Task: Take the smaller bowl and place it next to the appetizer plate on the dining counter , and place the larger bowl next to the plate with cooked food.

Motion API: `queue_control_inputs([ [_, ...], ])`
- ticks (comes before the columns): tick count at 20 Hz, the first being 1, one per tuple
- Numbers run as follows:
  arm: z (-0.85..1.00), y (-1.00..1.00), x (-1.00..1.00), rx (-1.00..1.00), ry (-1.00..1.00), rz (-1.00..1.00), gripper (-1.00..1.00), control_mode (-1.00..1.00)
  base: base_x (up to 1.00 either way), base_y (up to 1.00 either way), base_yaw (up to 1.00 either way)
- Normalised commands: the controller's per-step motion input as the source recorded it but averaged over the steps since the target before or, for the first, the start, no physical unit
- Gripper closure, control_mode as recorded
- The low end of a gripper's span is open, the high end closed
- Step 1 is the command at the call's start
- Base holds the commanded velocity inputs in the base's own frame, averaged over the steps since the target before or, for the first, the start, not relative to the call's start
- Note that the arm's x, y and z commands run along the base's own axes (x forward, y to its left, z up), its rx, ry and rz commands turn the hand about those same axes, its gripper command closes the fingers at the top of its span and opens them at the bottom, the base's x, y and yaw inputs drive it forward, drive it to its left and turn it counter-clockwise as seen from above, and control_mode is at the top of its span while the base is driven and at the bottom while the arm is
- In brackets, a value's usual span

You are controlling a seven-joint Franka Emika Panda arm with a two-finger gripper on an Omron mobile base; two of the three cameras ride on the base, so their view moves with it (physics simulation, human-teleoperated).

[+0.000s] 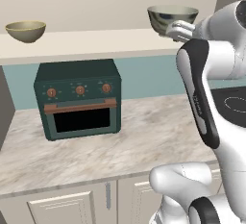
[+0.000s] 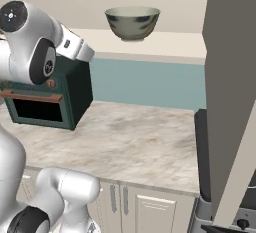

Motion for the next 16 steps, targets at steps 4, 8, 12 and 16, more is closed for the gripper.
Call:
queue_control_inputs([
  [4, 0.45, -0.05, -0.09, 0.34, -0.01, -0.15, -1.00, -1.00, 0.00, 0.00, 0.00],
  [8, 0.25, -0.13, -0.01, 0.01, -0.03, -0.03, -1.00, -1.00, 0.00, 0.00, 0.00],
  [12, 0.00, -0.33, 0.08, -0.02, -0.01, 0.00, -1.00, -1.00, 0.00, 0.00, 0.00],
  [16, 0.00, -0.49, 0.18, -0.01, 0.00, 0.00, -1.00, -1.00, 0.00, 0.00, 0.00],
])
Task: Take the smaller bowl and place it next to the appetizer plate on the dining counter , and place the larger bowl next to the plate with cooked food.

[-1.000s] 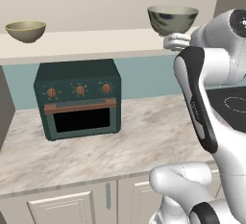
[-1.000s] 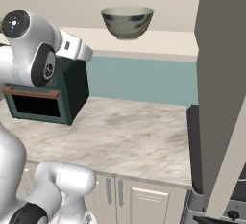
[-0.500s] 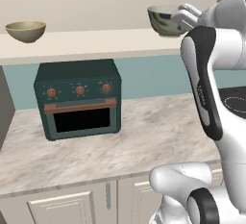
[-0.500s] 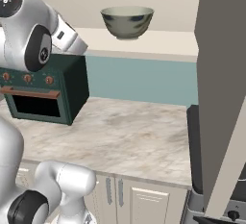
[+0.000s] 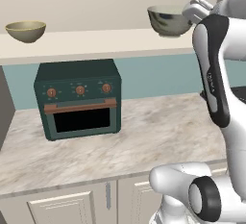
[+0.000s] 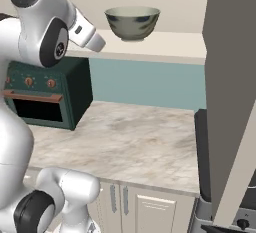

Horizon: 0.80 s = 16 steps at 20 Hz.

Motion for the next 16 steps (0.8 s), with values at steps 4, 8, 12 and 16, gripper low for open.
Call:
queue_control_inputs([
  [4, -0.06, -0.44, 0.35, 0.00, -0.01, 0.00, -1.00, -1.00, 0.00, 0.00, 0.00],
  [8, -0.04, -0.24, 0.44, 0.00, -0.01, 0.00, -1.00, -1.00, 0.00, 0.00, 0.00],
  [12, 0.00, -0.11, 0.43, 0.00, 0.00, 0.00, -1.00, -1.00, 0.00, 0.00, 0.00],
  [16, 0.00, -0.04, 0.45, 0.00, 0.00, 0.00, -1.00, -1.00, 0.00, 0.00, 0.00],
])
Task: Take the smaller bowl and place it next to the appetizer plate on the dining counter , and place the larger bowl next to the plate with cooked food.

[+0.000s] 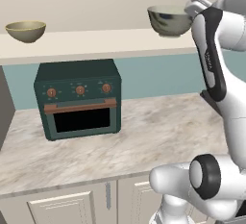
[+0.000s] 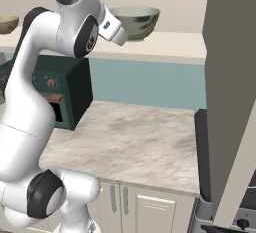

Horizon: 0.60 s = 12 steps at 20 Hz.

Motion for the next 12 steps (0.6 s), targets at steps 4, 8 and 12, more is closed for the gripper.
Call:
queue_control_inputs([
  [4, 0.00, -0.03, 0.53, 0.00, 0.00, 0.00, -1.00, -1.00, 0.00, 0.00, 0.00],
  [8, 0.00, -0.12, 0.51, 0.00, 0.00, 0.00, -1.00, -1.00, 0.00, 0.00, 0.00],
  [12, 0.00, -0.14, 0.47, 0.00, 0.00, 0.00, -1.00, -1.00, 0.00, 0.00, 0.00],
])
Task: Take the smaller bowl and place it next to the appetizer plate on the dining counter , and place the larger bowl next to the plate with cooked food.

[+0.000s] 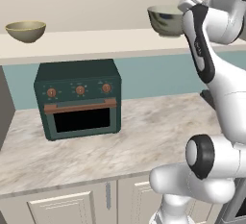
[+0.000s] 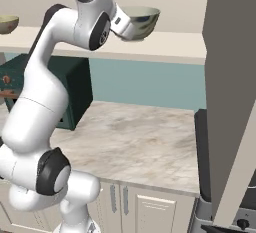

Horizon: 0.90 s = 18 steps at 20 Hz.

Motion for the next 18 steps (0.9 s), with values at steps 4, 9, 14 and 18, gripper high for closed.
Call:
queue_control_inputs([
  [4, 0.05, -0.08, 0.43, 0.00, 0.00, -0.01, -1.00, -1.00, 0.00, 0.00, 0.00],
  [9, 0.07, -0.04, 0.44, 0.00, 0.00, -0.03, -1.00, -1.00, 0.00, 0.00, 0.00],
  [14, 0.00, 0.00, 0.44, 0.00, 0.02, -0.04, -1.00, -1.00, 0.00, 0.00, 0.00],
  [18, 0.00, 0.00, 0.46, 0.00, 0.04, -0.05, -1.00, -1.00, 0.00, 0.00, 0.00],
])
